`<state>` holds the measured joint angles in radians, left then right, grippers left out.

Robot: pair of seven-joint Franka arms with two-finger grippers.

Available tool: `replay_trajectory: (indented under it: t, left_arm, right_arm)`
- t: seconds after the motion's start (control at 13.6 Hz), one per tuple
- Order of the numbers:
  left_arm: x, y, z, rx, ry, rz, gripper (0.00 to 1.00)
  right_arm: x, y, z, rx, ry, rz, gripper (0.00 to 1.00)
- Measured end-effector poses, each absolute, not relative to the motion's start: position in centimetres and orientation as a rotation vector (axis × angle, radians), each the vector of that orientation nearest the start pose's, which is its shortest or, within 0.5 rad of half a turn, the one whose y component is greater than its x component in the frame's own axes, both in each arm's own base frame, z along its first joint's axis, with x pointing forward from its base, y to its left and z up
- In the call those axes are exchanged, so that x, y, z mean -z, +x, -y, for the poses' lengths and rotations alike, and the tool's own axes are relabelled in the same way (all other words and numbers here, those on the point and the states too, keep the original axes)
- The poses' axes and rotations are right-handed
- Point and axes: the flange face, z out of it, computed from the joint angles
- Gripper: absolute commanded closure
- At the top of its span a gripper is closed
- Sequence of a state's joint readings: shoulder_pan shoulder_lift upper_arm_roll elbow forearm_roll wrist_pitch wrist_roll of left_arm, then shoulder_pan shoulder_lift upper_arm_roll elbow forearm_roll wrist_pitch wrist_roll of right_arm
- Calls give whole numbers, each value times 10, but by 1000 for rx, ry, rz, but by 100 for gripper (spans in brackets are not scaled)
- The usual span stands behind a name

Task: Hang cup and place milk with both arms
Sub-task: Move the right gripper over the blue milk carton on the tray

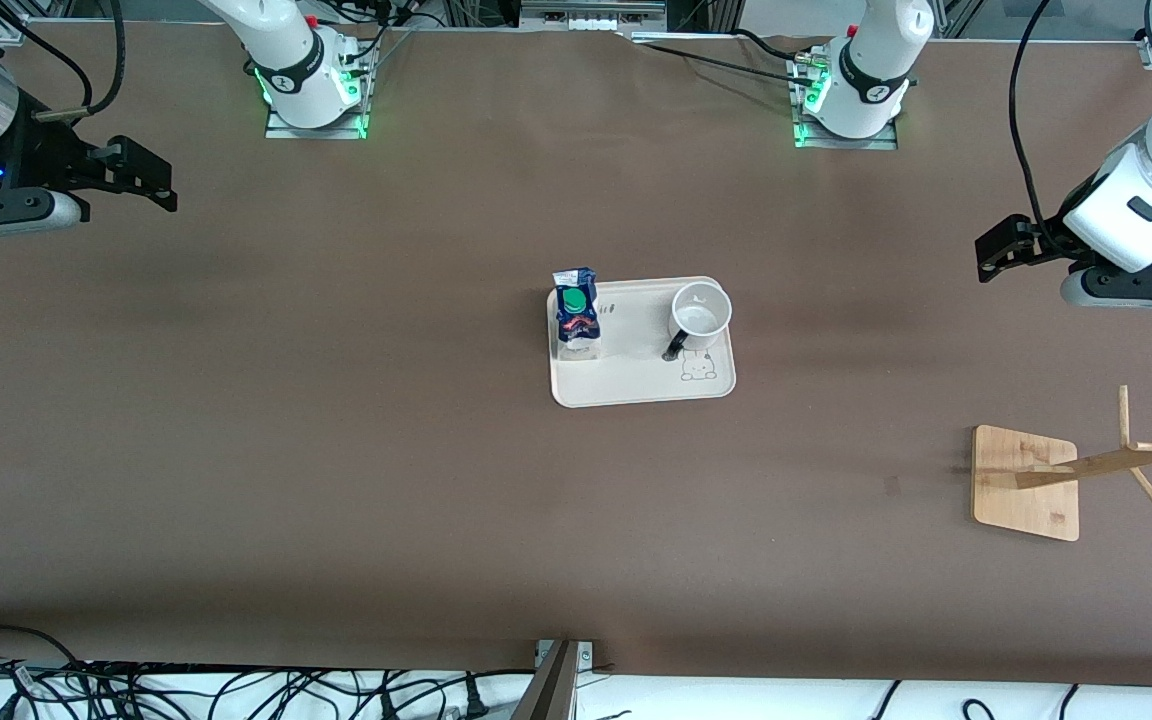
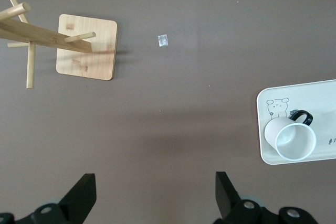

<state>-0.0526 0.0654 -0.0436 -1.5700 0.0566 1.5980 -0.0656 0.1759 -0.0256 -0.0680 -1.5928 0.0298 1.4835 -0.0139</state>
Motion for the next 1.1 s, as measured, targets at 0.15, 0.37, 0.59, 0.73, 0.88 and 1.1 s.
replay_trajectory:
  t: [0.15, 0.37, 0.59, 0.73, 0.88, 1.1]
  left_arm:
    - [-590, 573, 49, -50, -3084, -51, 0]
    - [-590, 573, 49, -50, -3084, -51, 0]
    - [-588, 575, 49, -57, -3084, -53, 0]
    - [-584, 576, 50, -68, -3083, -53, 0]
    - [-580, 578, 50, -77, -3083, -52, 0]
    - [-575, 582, 49, -69, -3084, -48, 0]
  right_arm:
    - [-624, 533, -62, -125, -3105, 196, 0]
    - [-624, 534, -62, -126, -3106, 196, 0]
    - [-622, 535, -63, -137, -3105, 198, 0]
    - [-610, 536, -74, -190, -3098, 225, 0]
    - [-587, 538, -107, -250, -3075, 300, 0]
    - [-548, 543, -195, -246, -3055, 298, 0]
